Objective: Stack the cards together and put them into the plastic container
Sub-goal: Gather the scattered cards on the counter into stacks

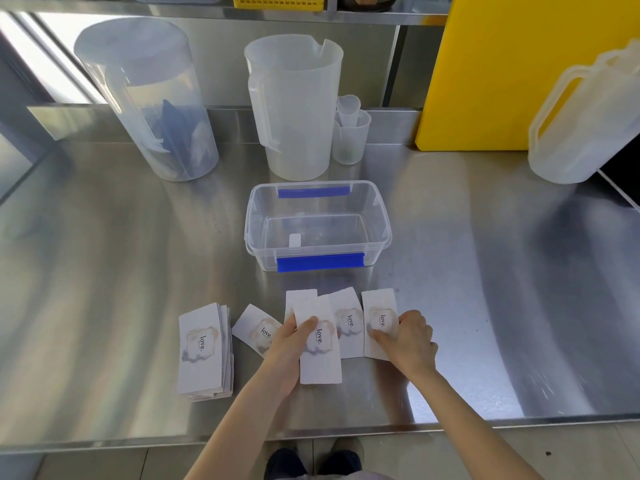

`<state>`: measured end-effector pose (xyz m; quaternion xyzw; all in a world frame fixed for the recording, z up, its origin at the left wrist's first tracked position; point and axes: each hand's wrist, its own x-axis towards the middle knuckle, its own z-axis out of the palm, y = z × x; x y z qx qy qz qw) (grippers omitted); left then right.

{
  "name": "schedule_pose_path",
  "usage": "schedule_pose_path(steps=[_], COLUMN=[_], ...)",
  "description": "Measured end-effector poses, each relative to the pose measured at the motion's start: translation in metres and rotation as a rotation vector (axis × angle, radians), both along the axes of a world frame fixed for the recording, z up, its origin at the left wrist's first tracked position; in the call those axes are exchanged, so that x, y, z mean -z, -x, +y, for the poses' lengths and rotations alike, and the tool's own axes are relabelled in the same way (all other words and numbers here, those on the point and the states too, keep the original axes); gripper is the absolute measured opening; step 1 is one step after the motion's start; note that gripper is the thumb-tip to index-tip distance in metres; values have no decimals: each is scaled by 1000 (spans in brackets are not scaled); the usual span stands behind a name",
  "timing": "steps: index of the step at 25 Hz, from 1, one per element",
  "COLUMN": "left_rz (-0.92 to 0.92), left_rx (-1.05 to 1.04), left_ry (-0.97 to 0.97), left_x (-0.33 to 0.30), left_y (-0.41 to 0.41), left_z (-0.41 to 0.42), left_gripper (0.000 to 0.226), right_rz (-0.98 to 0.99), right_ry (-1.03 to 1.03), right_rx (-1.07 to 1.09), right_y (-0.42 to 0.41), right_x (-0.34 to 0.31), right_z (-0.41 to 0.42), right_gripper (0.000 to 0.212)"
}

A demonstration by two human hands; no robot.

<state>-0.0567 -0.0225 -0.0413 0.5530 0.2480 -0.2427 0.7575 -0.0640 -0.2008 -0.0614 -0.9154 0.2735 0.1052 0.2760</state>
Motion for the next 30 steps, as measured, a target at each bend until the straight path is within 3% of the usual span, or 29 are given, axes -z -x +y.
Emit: schedule_pose_path(steps=[3,6,10,16,20,22,25,28,30], left_rz=[18,15,17,-83,-118,-107,-78,-86,-88], left_rx=[-30,-34,-73,-43,-25,-32,-45,-45,-42], left_ry=[-19,-16,29,77,30,16,-5,-3,0], left_x=[0,-1,1,2,-2,-8,-13,-17,-17], left_y=[1,1,1,3,6,8,11,13,15], left_z=[0,4,10,14,19,22,25,31,35], left_gripper=[17,20,15,14,15,17,29,27,29], right_rz=[-124,-256,-298,-182,-171,-194,-63,67,88], right_ry=[-179,-428,-757,-605,-508,-341,1,73,23], right_rx=[-42,-2,24,-204,-214,-158,-184,-226,-220], right_y=[6,11,13,23,16,6,-7,-13,-16], right_x=[-3,-17,-33,-25,-25,-21,-9,-3,-1], right_z=[5,13,35,68,56,44,36,39,39], right_gripper=[40,34,24,24,7,18,53,67,66])
